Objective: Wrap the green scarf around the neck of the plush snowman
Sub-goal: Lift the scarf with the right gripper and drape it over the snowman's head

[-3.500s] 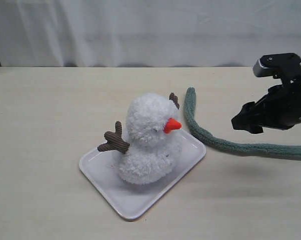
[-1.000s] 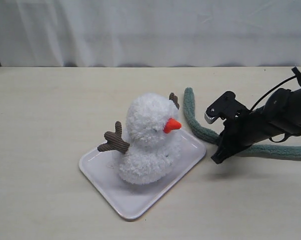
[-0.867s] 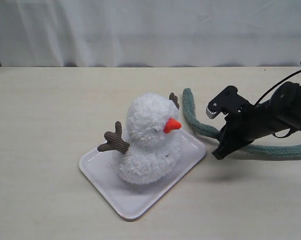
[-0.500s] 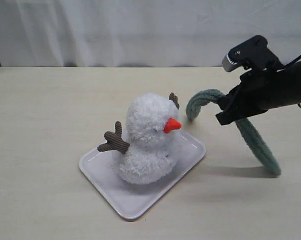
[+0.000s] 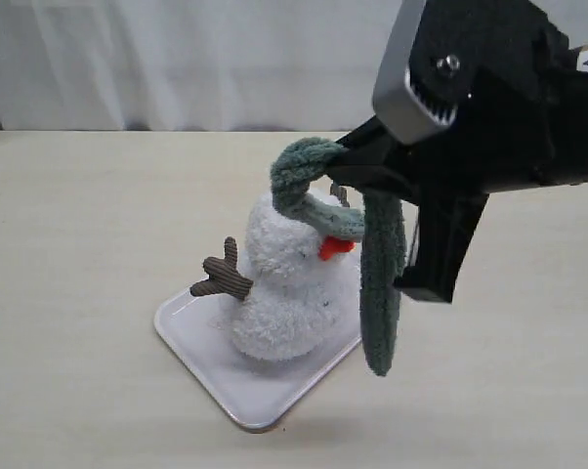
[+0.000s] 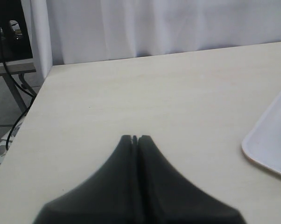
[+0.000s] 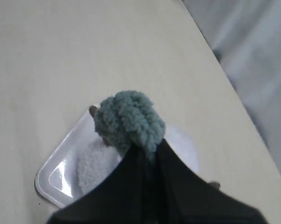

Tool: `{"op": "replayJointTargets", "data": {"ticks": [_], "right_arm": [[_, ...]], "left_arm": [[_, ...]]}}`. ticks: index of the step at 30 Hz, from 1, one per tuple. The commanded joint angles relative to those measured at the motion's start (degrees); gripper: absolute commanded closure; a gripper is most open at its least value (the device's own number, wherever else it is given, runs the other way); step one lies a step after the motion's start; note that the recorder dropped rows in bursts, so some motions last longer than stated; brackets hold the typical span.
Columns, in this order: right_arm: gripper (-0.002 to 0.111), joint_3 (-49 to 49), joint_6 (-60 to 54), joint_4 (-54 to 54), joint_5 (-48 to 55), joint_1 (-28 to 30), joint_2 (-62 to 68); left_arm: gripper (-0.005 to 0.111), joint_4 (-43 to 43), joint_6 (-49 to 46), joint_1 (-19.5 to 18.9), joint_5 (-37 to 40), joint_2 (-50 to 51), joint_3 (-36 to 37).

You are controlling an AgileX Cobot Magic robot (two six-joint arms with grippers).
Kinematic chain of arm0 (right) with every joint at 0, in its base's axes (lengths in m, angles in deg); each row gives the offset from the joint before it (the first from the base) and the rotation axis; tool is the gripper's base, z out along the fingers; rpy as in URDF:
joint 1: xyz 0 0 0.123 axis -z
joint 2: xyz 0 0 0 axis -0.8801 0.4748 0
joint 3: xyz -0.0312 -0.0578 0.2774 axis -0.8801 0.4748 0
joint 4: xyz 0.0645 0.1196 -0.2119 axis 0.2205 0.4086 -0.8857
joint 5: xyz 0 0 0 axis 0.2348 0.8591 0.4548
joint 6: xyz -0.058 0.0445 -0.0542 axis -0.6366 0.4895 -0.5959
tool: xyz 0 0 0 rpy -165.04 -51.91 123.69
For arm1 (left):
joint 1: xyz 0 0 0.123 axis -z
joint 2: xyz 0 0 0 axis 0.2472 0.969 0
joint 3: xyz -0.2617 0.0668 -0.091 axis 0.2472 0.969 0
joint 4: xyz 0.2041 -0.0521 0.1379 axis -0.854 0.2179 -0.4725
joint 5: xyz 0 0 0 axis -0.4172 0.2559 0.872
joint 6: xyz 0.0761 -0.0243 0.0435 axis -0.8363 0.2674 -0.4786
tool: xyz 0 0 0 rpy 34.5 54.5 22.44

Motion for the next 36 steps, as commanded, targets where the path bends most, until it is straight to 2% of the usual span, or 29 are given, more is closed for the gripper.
{"op": "replayJointTargets", "data": {"ticks": [1,2,4,10,15,17,20,24,28,36], "right_arm": [[0.104,-0.2,-15.6,-3.2,1.4,-7.9,-1.1],[0.104,-0.2,-19.6,-4.3,1.3,-10.9,-0.6],[0.104,-0.2,-20.3,-8.4,-0.7,-13.9,0.1],[0.104,-0.2,-20.1,-13.0,-3.5,-14.7,1.1],[0.104,-0.2,-4.6,-39.1,-1.6,-14.7,3.6],[0.104,-0.2,-2.0,-49.3,-2.8,-14.7,5.0],[0.104,-0.2,3.4,-56.1,-3.4,-14.6,5.9],[0.104,-0.2,9.3,-60.6,-6.4,-14.2,7.8],[0.104,-0.2,16.2,-60.8,-13.8,-10.2,10.7],[0.104,-0.2,16.4,-60.6,-22.0,-4.4,16.9]], "left_arm": [[0.107,0.0,0.1,-0.1,-0.9,-0.1,0.2],[0.107,0.0,0.1,-0.1,-0.9,-0.1,0.2],[0.107,0.0,0.1,-0.1,-0.9,-0.1,0.2],[0.107,0.0,0.1,-0.1,-0.9,-0.1,0.2],[0.107,0.0,0.1,-0.1,-0.9,-0.1,0.2],[0.107,0.0,0.1,-0.1,-0.9,-0.1,0.2],[0.107,0.0,0.1,-0.1,-0.9,-0.1,0.2],[0.107,0.0,0.1,-0.1,-0.9,-0.1,0.2],[0.107,0.0,0.1,-0.1,-0.9,-0.1,0.2],[0.107,0.0,0.1,-0.1,-0.9,-0.1,0.2]]}}
